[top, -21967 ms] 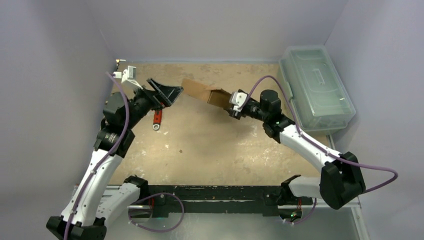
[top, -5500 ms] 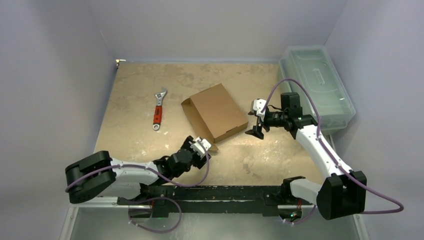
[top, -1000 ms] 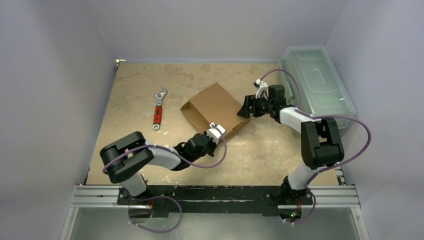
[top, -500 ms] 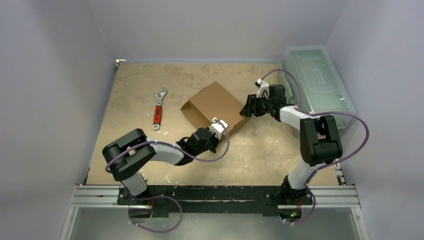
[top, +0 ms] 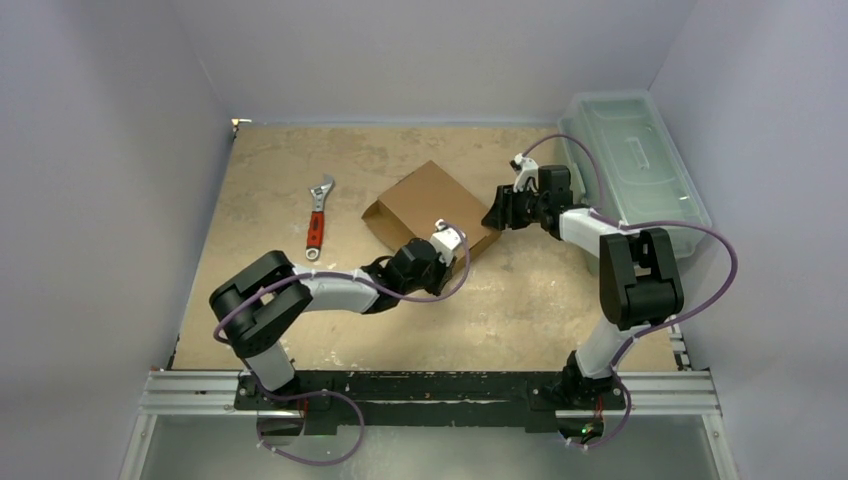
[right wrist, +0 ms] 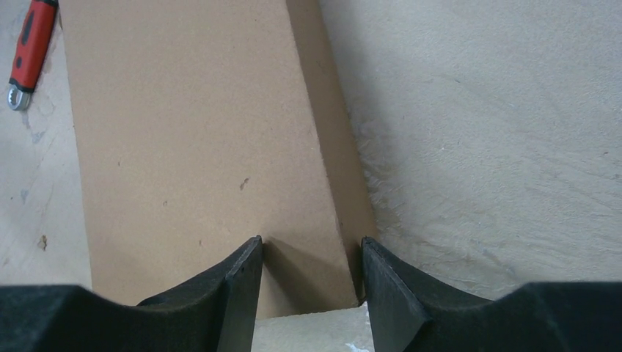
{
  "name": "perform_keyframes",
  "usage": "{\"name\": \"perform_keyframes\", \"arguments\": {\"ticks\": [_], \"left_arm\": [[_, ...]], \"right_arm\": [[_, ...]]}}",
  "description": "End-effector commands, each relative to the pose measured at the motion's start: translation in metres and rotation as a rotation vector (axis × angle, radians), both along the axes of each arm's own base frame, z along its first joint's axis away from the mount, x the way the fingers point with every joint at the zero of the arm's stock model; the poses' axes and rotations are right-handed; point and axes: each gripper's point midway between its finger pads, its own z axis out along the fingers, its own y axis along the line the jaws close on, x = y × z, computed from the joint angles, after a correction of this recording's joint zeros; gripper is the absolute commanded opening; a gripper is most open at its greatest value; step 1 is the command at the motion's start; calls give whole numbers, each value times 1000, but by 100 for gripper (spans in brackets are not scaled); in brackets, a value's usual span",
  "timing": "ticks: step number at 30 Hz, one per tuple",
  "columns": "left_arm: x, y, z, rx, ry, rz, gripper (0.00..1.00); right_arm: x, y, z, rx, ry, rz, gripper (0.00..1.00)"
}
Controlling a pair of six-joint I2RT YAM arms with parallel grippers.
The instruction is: Fold the paper box
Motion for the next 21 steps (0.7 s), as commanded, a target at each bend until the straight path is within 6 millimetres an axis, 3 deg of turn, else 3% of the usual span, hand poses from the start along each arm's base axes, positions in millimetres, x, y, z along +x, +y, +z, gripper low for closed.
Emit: {"name": "perform_keyframes", "arguments": {"ticks": [1, 3, 6, 9, 10, 12, 17, 18, 21], "left_arm": [[14, -13, 38, -85, 25, 48, 29], [8, -8, 52, -115, 45, 64, 42], [-3, 4, 79, -168, 59, 90, 53], [-10, 33, 98, -233, 74, 209, 65], [-13, 45, 98, -247, 94, 260, 69], [-23, 68, 88, -288, 155, 351, 69], [-59, 89, 40, -524, 402, 503, 53], [-65, 90, 28, -571, 461, 524, 45], [-78, 84, 3, -624, 593, 546, 3]], "right_arm": [[-14, 2, -13, -31, 69, 30, 54], [-12, 2, -13, -35, 64, 29, 55], [-12, 0, -14, -43, 64, 29, 56], [-11, 0, -11, -45, 57, 31, 57], [-10, 0, -10, -47, 52, 32, 57], [-10, 0, -8, -50, 47, 32, 56], [-9, -2, -8, -59, 44, 26, 54], [-10, -2, -9, -61, 45, 26, 54], [-9, -3, -9, -64, 46, 22, 53]]}}
